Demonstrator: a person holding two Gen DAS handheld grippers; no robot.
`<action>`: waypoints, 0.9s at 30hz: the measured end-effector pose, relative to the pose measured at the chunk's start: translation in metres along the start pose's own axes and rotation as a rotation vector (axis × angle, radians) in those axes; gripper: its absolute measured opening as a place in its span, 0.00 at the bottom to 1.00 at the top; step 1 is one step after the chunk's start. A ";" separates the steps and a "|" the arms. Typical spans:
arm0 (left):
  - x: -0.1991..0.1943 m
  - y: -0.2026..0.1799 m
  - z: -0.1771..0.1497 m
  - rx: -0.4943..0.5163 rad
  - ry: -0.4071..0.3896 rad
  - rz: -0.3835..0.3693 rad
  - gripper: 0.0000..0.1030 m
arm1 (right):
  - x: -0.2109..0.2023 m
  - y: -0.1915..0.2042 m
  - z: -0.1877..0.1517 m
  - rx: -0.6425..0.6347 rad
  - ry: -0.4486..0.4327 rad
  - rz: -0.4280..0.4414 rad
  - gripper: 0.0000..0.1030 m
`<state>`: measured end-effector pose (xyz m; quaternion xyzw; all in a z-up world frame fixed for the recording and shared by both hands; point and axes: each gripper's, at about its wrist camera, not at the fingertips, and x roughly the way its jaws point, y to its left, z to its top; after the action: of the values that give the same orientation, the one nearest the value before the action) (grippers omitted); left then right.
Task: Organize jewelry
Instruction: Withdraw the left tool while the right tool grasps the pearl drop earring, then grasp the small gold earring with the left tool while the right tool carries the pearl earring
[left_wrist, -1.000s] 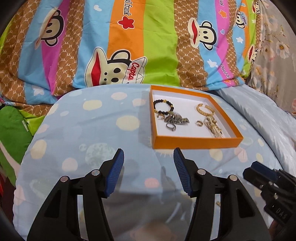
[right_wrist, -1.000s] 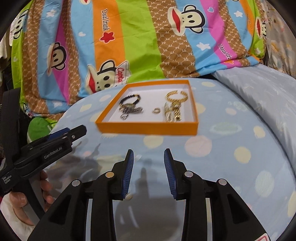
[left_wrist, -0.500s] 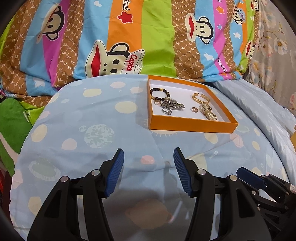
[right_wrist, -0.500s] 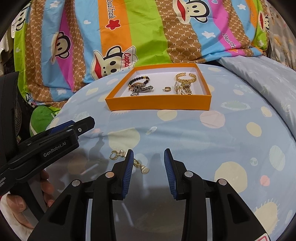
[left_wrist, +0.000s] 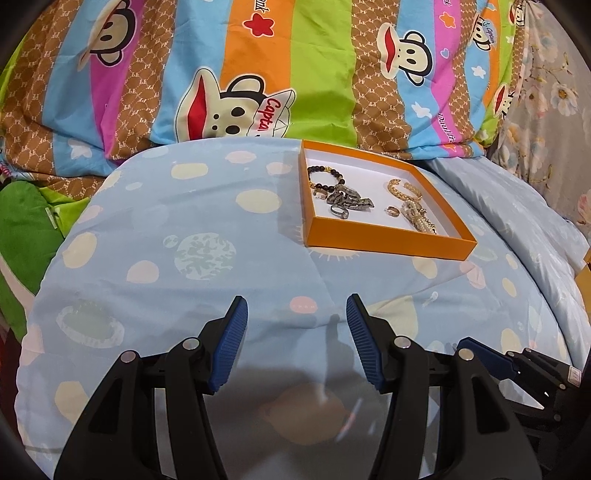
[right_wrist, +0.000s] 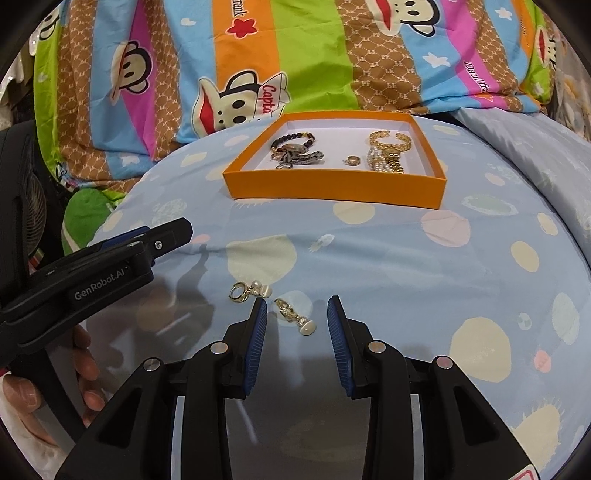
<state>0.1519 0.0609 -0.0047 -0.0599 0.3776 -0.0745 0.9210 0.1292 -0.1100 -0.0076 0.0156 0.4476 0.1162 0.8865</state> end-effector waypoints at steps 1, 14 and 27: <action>0.000 0.000 0.000 -0.002 0.002 -0.003 0.52 | 0.002 0.001 0.001 -0.002 0.006 0.004 0.33; 0.002 -0.020 -0.008 0.074 0.047 -0.077 0.52 | 0.007 -0.004 0.002 0.023 0.024 0.007 0.07; 0.022 -0.065 -0.019 0.208 0.147 -0.094 0.50 | -0.009 -0.032 0.002 0.133 -0.044 -0.025 0.05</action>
<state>0.1480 -0.0082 -0.0220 0.0239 0.4312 -0.1606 0.8875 0.1319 -0.1424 -0.0038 0.0714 0.4349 0.0747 0.8945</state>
